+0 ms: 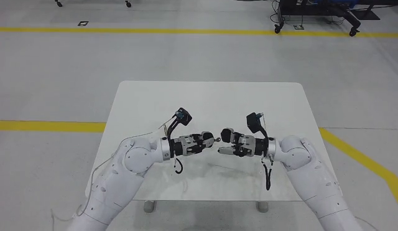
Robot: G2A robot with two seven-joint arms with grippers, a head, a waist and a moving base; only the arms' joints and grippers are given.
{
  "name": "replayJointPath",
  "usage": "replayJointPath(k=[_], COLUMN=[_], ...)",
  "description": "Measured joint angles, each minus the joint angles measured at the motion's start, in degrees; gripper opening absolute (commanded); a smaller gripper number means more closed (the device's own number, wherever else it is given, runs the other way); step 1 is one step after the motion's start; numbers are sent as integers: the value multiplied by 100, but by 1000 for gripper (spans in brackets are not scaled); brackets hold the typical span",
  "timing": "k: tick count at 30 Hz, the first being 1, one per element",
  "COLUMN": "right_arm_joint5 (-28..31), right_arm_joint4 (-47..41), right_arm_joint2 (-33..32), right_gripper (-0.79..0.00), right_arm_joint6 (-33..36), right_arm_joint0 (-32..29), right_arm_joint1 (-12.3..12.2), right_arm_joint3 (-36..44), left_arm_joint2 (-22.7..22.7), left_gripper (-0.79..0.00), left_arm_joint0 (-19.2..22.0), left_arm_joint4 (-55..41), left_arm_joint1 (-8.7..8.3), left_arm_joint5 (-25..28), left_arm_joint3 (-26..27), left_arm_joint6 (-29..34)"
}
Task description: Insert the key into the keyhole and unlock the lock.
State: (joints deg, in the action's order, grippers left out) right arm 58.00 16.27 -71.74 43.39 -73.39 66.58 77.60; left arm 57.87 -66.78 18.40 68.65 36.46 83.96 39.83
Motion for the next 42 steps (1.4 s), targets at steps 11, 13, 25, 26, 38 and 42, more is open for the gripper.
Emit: replayJointPath(k=[11, 13, 25, 26, 38, 42], right_arm_joint5=[0, 0, 0, 0, 0, 0], right_arm_joint4=[-41, -43, -156, -169, -165, 102], right_arm_joint2=[259, 279, 506, 521, 270, -205], right_gripper=[-563, -600, -785, -785, -785, -785], right_arm_joint6=[-109, -142, -357, -371, -1044, -1633], right_arm_joint0=[188, 204, 259, 259, 79, -259], right_arm_joint1=[-125, -152, -264, -272, -440, -554], right_arm_joint3=[-160, -178, -226, -221, -158, -7], left_arm_joint2=[-98, -111, -168, -170, -83, -83], left_gripper=[-785, -785, -37, 0, 0, 0], left_arm_joint0=[48, 59, 101, 102, 107, 107], left_arm_joint4=[-8, -24, -42, -54, -30, -30], left_arm_joint1=[-18, -23, -49, -50, -56, -56], left_arm_joint5=[-71, -59, -99, -106, -291, -291], left_arm_joint3=[-30, -37, -65, -69, -98, -98], left_arm_joint6=[76, 90, 124, 118, -171, -171])
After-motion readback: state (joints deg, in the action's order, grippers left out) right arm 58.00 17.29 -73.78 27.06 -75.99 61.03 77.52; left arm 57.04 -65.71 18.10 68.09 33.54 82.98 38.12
